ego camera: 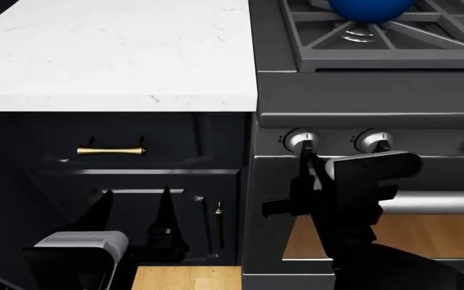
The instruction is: Pick the kettle from the counter and place it on a stove burner. Then turn the burner on.
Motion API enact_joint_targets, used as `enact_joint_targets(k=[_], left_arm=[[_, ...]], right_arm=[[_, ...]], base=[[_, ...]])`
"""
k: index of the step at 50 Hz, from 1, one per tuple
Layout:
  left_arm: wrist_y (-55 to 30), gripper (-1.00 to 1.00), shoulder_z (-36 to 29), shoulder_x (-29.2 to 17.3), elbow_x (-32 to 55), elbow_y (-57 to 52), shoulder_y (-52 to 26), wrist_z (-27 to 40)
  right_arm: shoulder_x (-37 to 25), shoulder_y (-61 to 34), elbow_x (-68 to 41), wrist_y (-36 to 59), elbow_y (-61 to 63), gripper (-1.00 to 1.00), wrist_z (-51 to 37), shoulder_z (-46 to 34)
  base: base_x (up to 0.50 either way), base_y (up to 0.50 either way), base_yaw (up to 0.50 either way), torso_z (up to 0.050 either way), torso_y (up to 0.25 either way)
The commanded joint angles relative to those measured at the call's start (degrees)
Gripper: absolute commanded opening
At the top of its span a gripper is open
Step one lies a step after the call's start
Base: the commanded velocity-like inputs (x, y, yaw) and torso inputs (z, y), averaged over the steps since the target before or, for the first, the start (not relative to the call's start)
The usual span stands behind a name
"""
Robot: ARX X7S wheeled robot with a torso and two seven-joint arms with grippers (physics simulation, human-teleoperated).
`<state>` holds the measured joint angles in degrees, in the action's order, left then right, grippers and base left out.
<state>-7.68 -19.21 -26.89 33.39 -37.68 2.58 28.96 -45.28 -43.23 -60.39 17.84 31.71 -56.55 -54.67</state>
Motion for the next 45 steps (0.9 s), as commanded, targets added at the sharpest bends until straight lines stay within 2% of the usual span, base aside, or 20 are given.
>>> enact_joint_targets(k=[1,5,33,45], left_arm=[[0.21,1.0,-0.23,0.13,-0.09,0.11,-0.03,0.1],[0.45,1.0,-0.26,0.18,-0.05,0.29,0.01,0.0],[1.47,1.0,-0.3,0.26,-0.13,0.72,0.11,0.05],[1.84,1.0,-0.36,0.3,0.03,1.08,0.21,-0.02]], right_arm=[[0.99,-4.17,-0.11,6.21,0.28,-1.0,1.5,-3.38],[1.37,-6.38,0.02,10.0,0.25,-1.0,1.52,-4.82],[2.58,-10.08,-0.51,18.13,0.27,-1.0,3.69,-8.96],[2.95,-13.07,2.94,21.99,0.62,-1.0,8.34,-12.69]], base=[[0.0,0.0,0.0,0.0,0.0],[0.0,0.0,0.0,0.0,-0.004],[0.0,0.0,0.0,0.0,-0.003],[0.0,0.0,0.0,-0.001,-0.004]])
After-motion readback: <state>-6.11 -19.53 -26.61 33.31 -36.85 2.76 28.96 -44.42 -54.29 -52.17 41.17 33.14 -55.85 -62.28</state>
